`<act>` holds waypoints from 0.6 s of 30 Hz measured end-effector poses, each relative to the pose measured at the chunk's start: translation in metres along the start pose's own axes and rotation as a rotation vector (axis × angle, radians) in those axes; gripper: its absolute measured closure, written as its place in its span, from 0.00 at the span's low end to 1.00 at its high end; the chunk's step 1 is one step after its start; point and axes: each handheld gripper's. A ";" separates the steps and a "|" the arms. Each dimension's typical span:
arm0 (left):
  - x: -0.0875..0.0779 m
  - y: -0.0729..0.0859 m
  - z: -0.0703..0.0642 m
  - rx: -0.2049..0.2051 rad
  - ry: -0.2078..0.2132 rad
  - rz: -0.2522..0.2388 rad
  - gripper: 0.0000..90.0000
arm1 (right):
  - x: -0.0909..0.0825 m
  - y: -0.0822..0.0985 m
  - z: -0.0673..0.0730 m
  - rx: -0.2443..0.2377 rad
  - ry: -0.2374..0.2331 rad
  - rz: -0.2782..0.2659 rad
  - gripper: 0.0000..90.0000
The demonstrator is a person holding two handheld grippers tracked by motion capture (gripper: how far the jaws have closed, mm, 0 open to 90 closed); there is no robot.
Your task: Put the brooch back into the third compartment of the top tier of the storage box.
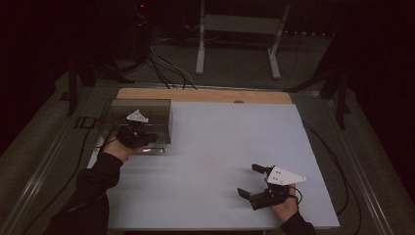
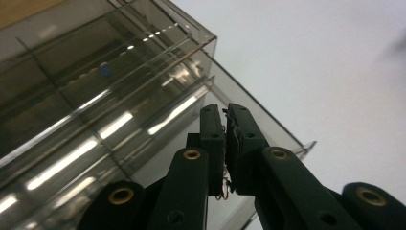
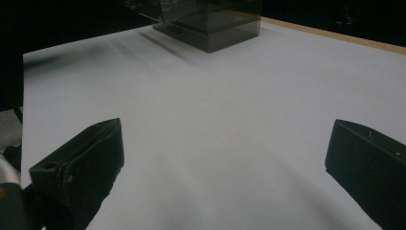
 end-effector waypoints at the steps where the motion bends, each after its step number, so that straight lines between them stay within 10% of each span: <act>1: 0.000 -0.001 0.000 0.001 -0.005 0.001 0.97 | 0.000 0.000 0.000 0.004 -0.001 0.000 0.00; 12: -0.011 -0.010 -0.001 0.016 -0.020 -0.012 0.96 | -0.001 0.000 -0.001 0.003 0.003 0.000 0.00; 18: -0.019 -0.013 -0.002 0.004 -0.039 -0.054 0.76 | -0.001 0.000 -0.001 0.003 0.004 -0.001 0.00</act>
Point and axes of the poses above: each handheld gripper's, and its own axes: x roughly forward along the jaws, y roughly out of its underside, z roughly to its left, and after that the axes turned 3 degrees about x, right-handed
